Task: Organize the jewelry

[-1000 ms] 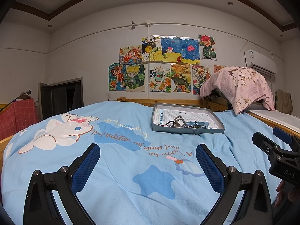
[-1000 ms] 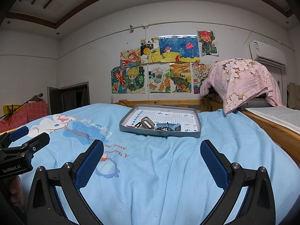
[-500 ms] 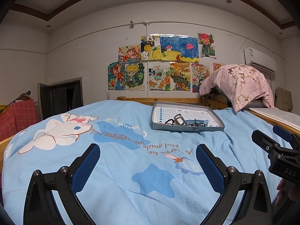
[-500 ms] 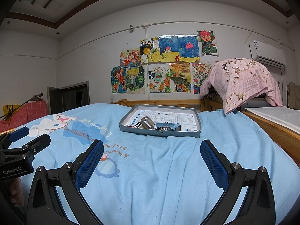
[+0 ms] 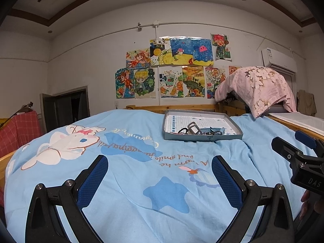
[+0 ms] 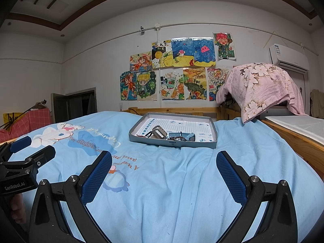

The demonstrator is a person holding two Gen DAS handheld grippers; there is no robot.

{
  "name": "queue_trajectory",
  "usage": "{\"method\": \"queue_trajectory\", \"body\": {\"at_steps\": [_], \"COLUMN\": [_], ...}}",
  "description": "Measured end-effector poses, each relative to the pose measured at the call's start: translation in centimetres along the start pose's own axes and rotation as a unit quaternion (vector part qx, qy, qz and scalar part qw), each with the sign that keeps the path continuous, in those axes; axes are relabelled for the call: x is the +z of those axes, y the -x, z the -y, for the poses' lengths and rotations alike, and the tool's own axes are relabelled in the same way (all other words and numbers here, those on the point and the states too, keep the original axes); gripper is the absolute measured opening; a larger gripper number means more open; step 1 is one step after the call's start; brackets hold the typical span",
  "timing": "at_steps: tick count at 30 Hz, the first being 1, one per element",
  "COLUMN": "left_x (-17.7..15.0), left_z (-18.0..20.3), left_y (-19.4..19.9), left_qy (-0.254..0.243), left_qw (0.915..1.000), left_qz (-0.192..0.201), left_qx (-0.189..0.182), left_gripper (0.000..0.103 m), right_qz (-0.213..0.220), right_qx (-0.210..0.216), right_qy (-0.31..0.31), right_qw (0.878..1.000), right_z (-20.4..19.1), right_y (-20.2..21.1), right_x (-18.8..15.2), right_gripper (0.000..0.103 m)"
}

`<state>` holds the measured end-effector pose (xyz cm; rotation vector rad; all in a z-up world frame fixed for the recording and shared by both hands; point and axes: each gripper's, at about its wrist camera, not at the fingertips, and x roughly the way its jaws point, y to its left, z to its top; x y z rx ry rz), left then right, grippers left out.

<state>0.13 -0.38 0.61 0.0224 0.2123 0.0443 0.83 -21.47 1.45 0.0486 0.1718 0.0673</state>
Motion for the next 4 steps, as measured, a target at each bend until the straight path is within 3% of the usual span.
{"method": "queue_trajectory", "body": {"at_steps": [4], "left_x": [-0.07], "left_z": [-0.74], "left_y": [-0.01], "left_qy": [-0.002], "left_qw": [1.0000], "left_qz": [0.003], "left_qx": [0.001], "left_gripper": [0.103], "right_qz": [0.000], "right_qx": [0.000], "right_qy": [0.000], "right_qw": [1.000], "right_z": [0.01], "right_y": [0.00], "right_x": [0.01], "right_gripper": [0.101]}}
